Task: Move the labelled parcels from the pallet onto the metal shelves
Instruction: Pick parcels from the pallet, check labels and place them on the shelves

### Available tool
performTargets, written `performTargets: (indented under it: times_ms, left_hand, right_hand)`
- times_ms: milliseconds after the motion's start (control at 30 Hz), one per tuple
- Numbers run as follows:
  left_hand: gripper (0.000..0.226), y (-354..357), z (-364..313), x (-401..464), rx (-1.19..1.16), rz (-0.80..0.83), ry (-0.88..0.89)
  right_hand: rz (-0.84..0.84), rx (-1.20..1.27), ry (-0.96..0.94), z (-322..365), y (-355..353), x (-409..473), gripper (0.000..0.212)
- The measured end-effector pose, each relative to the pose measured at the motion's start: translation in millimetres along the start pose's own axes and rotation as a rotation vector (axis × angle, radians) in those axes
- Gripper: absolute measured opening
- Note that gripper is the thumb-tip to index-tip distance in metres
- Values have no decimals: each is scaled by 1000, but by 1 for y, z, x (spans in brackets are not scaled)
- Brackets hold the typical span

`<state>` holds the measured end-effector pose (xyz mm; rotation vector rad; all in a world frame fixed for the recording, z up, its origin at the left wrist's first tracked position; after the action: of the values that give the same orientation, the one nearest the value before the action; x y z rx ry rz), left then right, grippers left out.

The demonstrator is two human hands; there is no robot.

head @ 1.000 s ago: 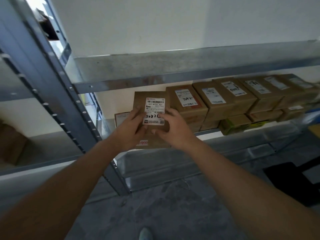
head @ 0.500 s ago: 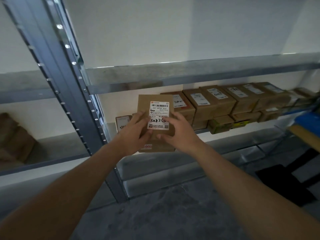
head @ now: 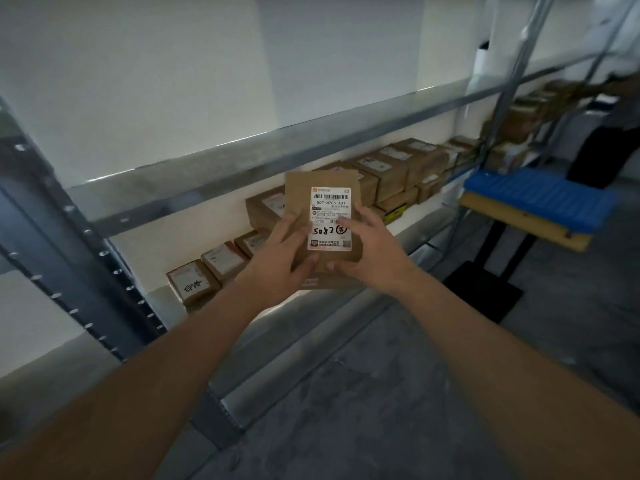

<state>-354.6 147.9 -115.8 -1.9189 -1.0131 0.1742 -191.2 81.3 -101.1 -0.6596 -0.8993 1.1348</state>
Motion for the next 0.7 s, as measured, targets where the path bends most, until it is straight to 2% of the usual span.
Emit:
performTargets:
  times_ms: [333, 700]
  left_hand:
    - [68, 77, -101, 89, -71, 95, 243]
    - [62, 203, -203, 217, -145, 131, 359]
  right_hand:
    - [-158, -42, 72, -111, -84, -24, 96]
    - [-173, -52, 196, -283, -178, -20, 92]
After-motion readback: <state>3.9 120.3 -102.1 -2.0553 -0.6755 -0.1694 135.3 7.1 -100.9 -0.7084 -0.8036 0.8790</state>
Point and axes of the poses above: each hand's wrist, its own x-axis towards the middle knuckle, its own y-axis out of the palm, z = x × y, the point moved 7 cm from there along x, towards the middle knuckle, and after that the axes turned 11 degrees about -x, right-handed, at the moved point
